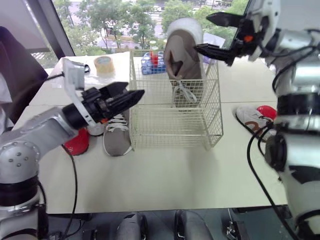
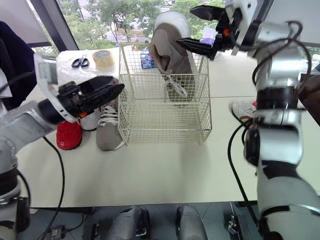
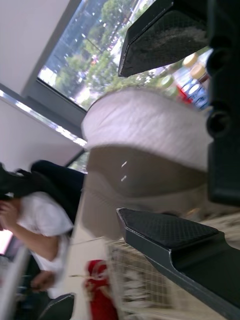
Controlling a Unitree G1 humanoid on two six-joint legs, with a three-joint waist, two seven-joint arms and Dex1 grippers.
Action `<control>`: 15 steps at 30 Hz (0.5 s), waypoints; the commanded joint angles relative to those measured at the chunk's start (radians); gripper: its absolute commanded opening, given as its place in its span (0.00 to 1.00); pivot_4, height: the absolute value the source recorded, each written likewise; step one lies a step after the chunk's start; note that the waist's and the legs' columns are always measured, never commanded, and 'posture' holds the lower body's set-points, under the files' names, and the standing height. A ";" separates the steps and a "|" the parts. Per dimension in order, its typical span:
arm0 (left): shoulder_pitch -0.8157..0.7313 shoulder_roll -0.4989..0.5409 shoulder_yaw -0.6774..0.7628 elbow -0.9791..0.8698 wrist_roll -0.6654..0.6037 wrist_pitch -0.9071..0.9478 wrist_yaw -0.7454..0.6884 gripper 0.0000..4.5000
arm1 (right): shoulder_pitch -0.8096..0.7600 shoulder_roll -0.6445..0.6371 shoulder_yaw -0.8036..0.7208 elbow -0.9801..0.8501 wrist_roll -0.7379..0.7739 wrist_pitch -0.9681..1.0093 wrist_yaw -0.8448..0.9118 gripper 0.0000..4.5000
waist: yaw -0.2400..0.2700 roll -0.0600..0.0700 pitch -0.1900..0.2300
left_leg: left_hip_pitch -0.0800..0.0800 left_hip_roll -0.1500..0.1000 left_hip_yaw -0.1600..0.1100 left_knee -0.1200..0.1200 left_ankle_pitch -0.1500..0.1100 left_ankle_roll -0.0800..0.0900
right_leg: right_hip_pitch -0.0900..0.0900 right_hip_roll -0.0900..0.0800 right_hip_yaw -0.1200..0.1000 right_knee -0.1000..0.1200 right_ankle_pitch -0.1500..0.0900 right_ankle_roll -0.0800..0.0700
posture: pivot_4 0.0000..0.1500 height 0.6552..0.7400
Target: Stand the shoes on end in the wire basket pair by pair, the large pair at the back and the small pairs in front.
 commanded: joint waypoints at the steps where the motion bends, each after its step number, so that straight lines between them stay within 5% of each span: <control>1: -0.053 0.087 0.043 0.094 0.144 -0.014 0.028 1.00 | 0.117 -0.058 -0.052 -0.371 0.172 0.228 -0.042 0.99 | 0.010 0.000 0.000 | 0.000 0.000 0.000 0.000 0.000 0.000 | 0.000 0.000 -0.001 0.000 0.000 0.000 | 1.00 1.00; 6: -0.177 0.150 -0.048 0.261 0.291 0.113 0.112 1.00 | 0.182 -0.120 -0.087 -0.557 0.310 0.402 -0.115 0.99 | 0.018 0.000 0.000 | 0.000 -0.001 0.000 0.000 -0.001 0.001 | 0.000 0.000 -0.001 -0.001 0.000 0.000 | 1.00 1.00; 15: -0.402 0.066 -0.263 0.442 0.378 0.532 0.087 1.00 | 0.161 -0.245 -0.095 -0.639 0.475 0.515 -0.102 0.99 | 0.016 -0.002 0.000 | -0.001 -0.001 0.000 0.001 -0.001 0.002 | 0.000 0.001 0.000 -0.001 0.000 0.000 | 1.00 1.00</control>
